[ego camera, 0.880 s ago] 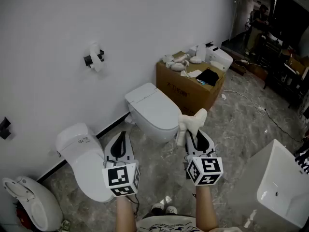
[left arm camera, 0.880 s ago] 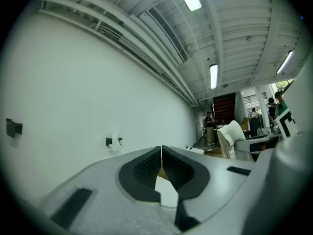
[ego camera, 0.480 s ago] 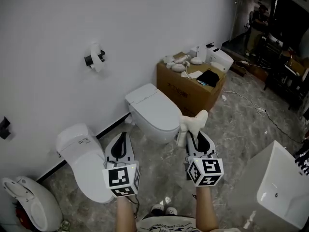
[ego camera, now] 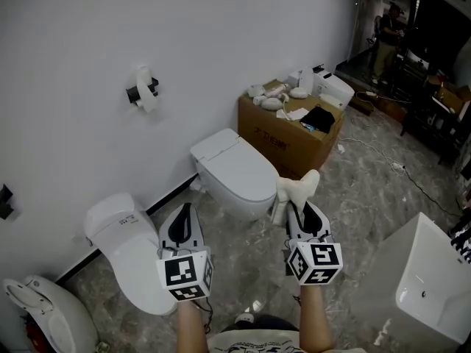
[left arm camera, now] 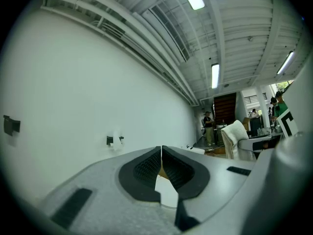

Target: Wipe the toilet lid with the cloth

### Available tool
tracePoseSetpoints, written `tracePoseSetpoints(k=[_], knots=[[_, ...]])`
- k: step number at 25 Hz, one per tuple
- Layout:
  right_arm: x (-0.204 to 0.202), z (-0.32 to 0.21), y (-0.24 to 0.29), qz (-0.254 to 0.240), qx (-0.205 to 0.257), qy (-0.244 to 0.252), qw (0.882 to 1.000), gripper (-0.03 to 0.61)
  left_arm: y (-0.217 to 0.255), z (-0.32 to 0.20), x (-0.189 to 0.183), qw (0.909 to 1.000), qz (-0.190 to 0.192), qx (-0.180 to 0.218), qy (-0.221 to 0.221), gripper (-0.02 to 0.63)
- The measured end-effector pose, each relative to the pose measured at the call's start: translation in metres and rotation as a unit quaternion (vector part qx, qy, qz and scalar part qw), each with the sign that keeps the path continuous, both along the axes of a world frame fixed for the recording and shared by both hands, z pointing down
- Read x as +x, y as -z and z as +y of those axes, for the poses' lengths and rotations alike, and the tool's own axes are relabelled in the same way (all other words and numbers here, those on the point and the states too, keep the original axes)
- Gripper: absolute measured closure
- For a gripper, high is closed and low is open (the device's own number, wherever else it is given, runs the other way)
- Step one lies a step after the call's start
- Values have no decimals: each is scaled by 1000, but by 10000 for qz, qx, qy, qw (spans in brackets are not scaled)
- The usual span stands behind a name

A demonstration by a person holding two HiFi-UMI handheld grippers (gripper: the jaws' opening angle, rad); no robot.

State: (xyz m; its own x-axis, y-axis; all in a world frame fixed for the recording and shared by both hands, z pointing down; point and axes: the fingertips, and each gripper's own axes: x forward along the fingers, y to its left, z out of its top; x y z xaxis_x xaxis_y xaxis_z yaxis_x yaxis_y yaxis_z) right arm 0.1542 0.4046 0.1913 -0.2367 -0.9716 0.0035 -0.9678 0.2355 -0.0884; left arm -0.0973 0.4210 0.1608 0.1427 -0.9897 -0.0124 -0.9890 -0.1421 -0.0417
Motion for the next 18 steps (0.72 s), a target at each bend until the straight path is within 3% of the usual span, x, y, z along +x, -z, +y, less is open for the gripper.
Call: tracePoseSetpoints(k=[9,18], knots=[[-7,-18,-14,-5,-133,-122,9998,466,-18,-24,-14,9998,-32,-191,-40,601],[-9,-79,-27,-5,-238,4,9997,466,-28,-74,-20,9995,-101,-276,107,601]])
